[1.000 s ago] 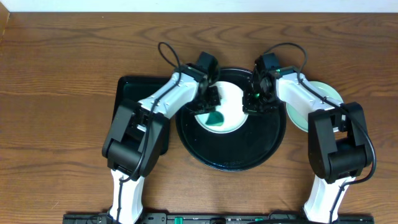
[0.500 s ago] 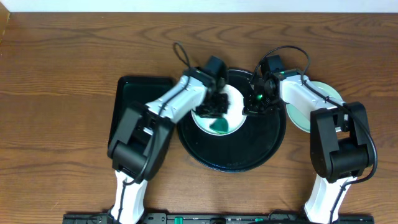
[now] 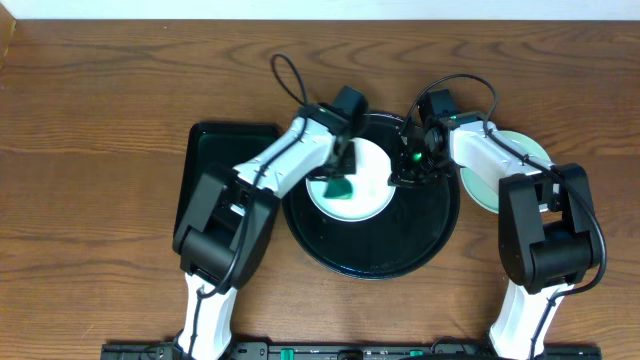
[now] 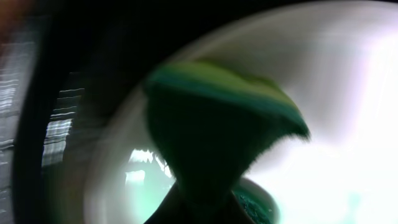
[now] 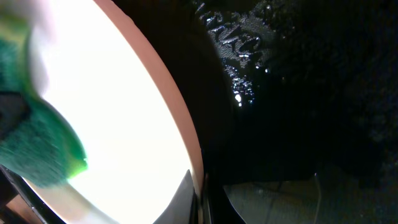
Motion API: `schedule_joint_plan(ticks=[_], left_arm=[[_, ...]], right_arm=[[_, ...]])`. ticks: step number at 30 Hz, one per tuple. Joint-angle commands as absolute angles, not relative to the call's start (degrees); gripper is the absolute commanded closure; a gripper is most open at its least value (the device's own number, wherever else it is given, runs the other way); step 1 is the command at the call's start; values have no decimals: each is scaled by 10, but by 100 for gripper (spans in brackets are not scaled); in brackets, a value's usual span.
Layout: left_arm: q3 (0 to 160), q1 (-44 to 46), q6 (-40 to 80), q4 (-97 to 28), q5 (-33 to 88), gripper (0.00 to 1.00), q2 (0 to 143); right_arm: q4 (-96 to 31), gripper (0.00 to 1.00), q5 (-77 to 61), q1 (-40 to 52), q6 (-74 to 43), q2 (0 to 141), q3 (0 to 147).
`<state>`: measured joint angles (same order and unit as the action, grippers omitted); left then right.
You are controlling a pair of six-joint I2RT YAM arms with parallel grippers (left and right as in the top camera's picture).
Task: Clean dirty plates on tray and stack at the side
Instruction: 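Scrub white plate with sponge while right gripper holds its rim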
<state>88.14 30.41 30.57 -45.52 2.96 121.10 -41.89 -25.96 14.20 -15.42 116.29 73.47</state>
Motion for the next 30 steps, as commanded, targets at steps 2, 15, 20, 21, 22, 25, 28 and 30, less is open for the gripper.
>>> schedule_joint_plan(ticks=[2,15,20,21,22,25,28,30], left_arm=[[880,293,319,-518,-32,93,1219],[880,305,120,-409,367,93,1219],[887,292,200,-386,224,93,1219],[889,288,226,-394,179,93,1219],[892,284,256,-409,124,93,1219],[895,277,311,-457,3,93,1219],[895,277,320,-503,-54,93,1219],[895,281,321,-526,-51,93,1220]], right_arm=[[-434,99,-271,161,-141,1193,707],[-435,99,-271,161,-141,1193,707],[-435,99,-270,162,-140,1193,707],[-435,99,-270,162,-140,1193,707],[-435,99,-270,162,-140,1193,707],[-435,99,-270,162,-141,1193,707],[-435,99,-271,162,-141,1193,707],[-435,99,-271,162,-141,1193,707]])
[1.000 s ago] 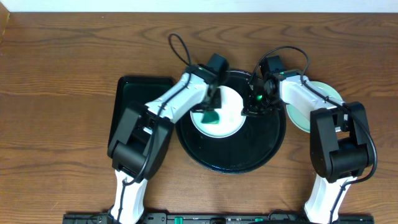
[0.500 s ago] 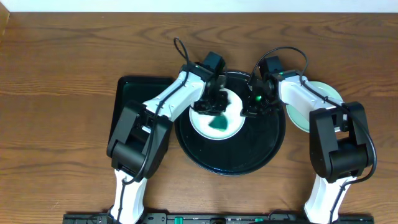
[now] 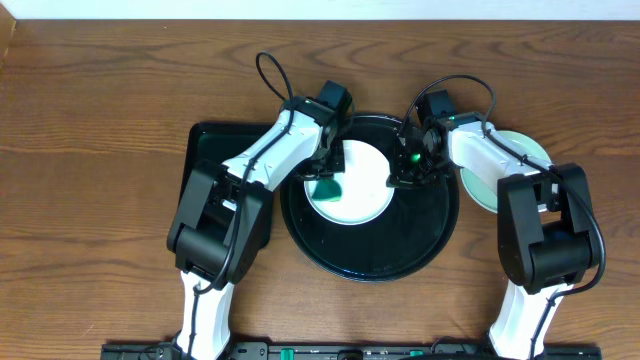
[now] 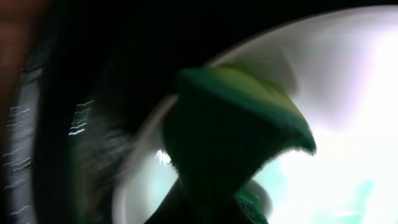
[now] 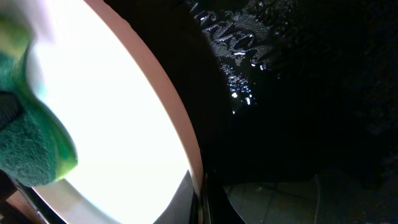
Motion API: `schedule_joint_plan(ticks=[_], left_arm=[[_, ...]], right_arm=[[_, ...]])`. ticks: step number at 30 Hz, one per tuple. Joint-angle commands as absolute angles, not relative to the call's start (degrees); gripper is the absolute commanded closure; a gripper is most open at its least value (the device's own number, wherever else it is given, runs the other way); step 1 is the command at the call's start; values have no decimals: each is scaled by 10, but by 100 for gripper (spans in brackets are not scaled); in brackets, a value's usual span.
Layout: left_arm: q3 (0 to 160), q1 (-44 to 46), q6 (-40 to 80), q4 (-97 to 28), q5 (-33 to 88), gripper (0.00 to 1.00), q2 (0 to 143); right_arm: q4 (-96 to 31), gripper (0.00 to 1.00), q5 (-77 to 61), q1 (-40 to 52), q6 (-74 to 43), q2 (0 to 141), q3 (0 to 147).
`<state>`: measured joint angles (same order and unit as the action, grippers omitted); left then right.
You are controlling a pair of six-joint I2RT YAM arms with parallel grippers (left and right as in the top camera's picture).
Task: Clean dirty plates on tray and stack at the side
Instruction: 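Scrub white plate with sponge while right gripper holds its rim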
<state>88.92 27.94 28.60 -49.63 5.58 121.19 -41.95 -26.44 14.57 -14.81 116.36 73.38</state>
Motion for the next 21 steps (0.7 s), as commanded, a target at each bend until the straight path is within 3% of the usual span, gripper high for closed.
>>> schedule_joint_plan(ticks=[1,8,17,21], left_arm=[[894,284,320,-535,-49,93,1220],[864,324,271,-512,84,93,1223],[853,346,104,-433,326,93,1225],[854,333,99,-391,339,93,1225]], right_arm=[[-434,99,-271,162,-141,1193,707],[-435,99,-271,162,-141,1193,707],[-435,99,-271,162,-141,1193,707],[-435,99,-271,162,-141,1193,707]])
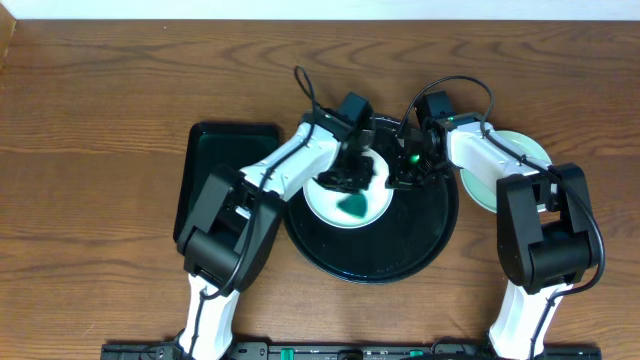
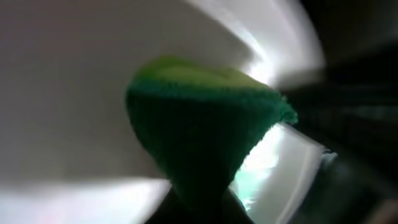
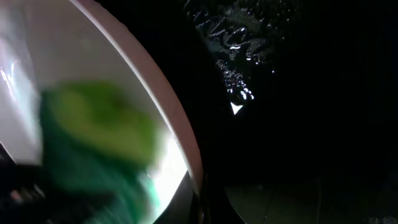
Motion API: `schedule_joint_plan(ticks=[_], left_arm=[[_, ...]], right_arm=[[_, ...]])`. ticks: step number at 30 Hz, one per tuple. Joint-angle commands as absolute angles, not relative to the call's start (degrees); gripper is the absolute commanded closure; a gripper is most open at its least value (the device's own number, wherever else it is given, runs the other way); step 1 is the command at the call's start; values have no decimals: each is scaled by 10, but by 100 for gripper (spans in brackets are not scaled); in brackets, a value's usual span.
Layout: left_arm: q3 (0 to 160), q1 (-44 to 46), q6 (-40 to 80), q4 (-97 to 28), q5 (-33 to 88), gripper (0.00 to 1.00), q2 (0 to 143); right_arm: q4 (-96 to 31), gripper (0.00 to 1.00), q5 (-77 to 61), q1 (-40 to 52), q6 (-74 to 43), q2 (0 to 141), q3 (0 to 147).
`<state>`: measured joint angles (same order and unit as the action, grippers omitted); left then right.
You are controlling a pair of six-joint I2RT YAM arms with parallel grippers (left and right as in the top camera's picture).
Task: Clean dirty plates on tray and stack at the side
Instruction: 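Scrub white plate with sponge while right gripper holds its rim, then lift left gripper with sponge back toward the small dark tray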
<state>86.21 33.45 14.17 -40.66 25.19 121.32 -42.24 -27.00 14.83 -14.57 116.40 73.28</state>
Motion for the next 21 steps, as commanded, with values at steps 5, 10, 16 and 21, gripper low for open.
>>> schedule_joint_plan(ticks=[5,10,16,21], left_arm=[[854,307,203,-374,146,93,1225],[854,294,402,-434,-57,93,1225],[855,302,370,-477,1,93,1224],[922,276,249,-565,18,92,1214]], right_arm=[[-435,99,-271,162,-141,1193,707],[-435,99,-271,162,-141,1193,707],[-437,99,-270,162,-141,1193,707],[-437,99,-267,162,-142,1192,707]])
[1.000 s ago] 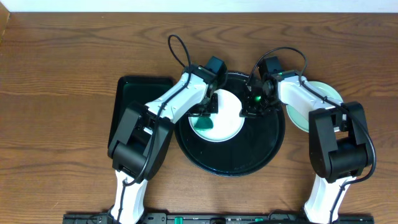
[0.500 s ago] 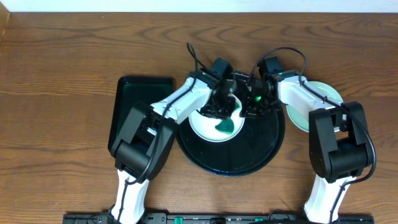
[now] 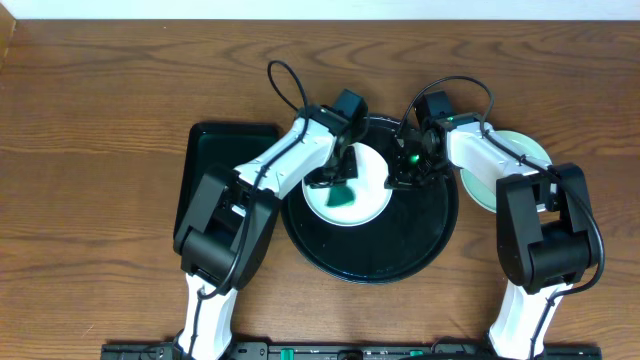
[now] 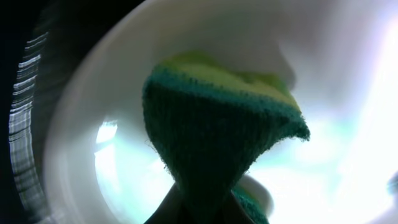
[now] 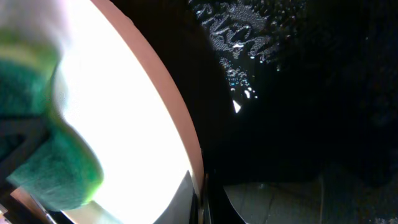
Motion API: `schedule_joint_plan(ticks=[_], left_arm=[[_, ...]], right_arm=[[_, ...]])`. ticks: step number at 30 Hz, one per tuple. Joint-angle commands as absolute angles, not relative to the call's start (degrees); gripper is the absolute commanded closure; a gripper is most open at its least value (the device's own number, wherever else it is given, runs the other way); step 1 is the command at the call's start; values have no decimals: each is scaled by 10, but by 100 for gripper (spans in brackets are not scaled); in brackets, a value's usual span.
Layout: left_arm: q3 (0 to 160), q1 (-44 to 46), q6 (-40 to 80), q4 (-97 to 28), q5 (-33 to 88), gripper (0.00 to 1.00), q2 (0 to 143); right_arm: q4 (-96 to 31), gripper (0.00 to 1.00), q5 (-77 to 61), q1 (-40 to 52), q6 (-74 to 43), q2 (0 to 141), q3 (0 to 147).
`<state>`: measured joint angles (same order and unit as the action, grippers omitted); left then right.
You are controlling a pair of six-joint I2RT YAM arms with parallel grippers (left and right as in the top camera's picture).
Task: Clean dirty plates on tray and stack at the side
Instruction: 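Lift left gripper with sponge back toward the small dark tray, then lift white plate with right gripper and place it on the mint stack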
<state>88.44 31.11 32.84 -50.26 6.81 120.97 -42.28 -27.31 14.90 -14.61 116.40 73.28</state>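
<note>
A white plate point(image 3: 365, 192) lies in the round black tray point(image 3: 420, 240). My left gripper point(image 3: 338, 176) is shut on a green sponge point(image 4: 217, 118) and presses it onto the left half of the plate point(image 4: 348, 74). My right gripper point(image 3: 397, 178) is shut on the plate's right rim point(image 5: 186, 149), one finger inside the plate and one outside. The sponge point(image 5: 37, 168) shows at the left of the right wrist view. A pale green plate point(image 3: 478, 185) lies on the table to the right of the tray, partly under my right arm.
A rectangular dark green tray point(image 3: 215, 165) sits left of the round tray, partly under my left arm. The round tray's wet black floor point(image 5: 298, 93) fills the right wrist view. Brown wooden table point(image 3: 90, 150) lies all around.
My left gripper with the sponge has moved from the plate's middle right back toward its left half. My right gripper still holds the rim in the same place.
My left gripper held the sponge on the plate's left part, then at its far left edge, then near the middle right, and now on the left half again. All the while my right gripper stayed shut on the plate's right rim.
</note>
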Motion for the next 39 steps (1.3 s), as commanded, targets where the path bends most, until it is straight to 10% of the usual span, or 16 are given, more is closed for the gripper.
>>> schedule_joint_plan(ticks=[1,22,39], left_arm=[[942,266,241,-588,15,93,1210],[1069,117,210,-719,65,93,1141],[1069,117,210,-715,65,93,1141]], right_arm=[[-438,99,-260,162,-147,1191,708],[-543,99,106,211,-164,885,726],[-549,99,622,478,-171,821,725]])
